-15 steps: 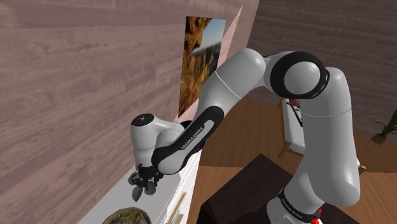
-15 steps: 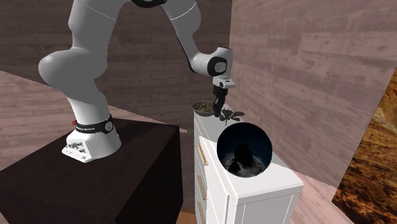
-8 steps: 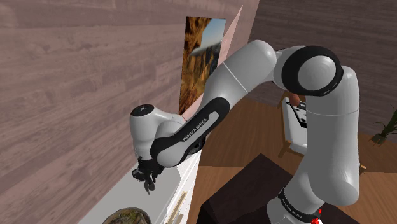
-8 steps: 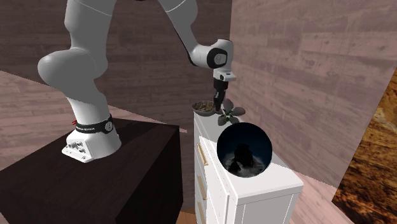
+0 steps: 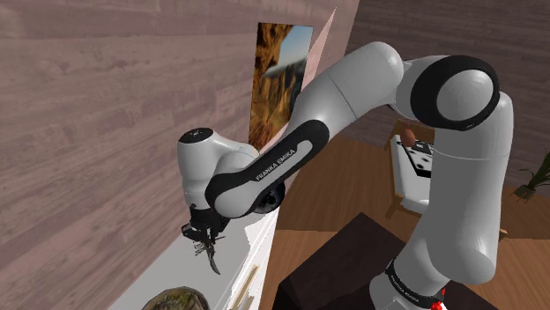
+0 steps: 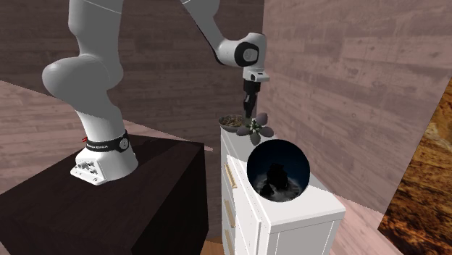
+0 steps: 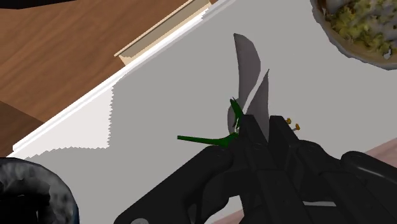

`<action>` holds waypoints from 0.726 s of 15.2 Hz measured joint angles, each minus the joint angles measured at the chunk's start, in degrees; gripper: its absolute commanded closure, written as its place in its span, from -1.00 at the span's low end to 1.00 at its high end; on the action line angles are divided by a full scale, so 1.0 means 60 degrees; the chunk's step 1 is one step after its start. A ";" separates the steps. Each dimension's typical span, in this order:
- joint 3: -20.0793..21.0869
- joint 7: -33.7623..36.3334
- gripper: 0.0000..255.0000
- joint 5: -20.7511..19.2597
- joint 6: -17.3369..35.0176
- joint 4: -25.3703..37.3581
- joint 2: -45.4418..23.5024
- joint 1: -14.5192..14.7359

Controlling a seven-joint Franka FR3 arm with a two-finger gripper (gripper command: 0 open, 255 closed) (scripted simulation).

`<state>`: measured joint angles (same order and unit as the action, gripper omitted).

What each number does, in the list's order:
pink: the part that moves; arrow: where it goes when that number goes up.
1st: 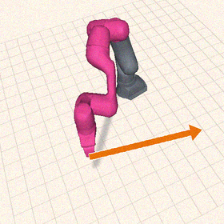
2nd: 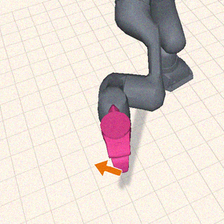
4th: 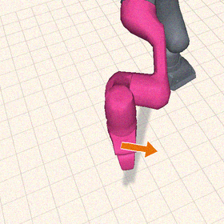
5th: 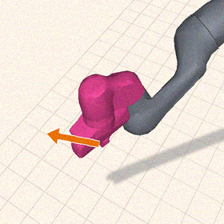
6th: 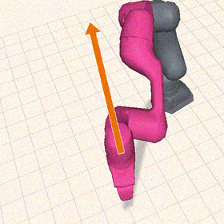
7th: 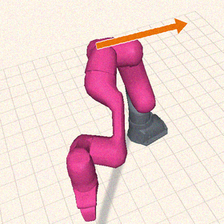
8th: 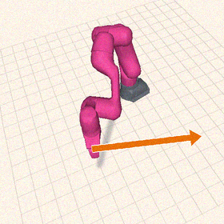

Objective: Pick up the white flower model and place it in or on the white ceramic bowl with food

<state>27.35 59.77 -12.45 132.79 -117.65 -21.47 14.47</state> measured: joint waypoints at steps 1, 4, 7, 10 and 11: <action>0.0027 -0.0039 1.00 0.0052 -0.0094 0.0025 0.0076 -0.0024; 0.0127 -0.0139 1.00 0.0236 -0.0398 0.0080 0.0354 -0.0084; 0.0200 -0.0257 1.00 0.0402 -0.0690 0.0159 0.0598 -0.0153; 0.0266 -0.0378 1.00 0.0567 -0.1000 0.0259 0.0842 -0.0217; 0.0306 -0.0291 1.00 0.0582 -0.1029 0.0261 0.0871 -0.0159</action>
<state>29.18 58.03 -8.96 126.61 -116.09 -16.24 13.52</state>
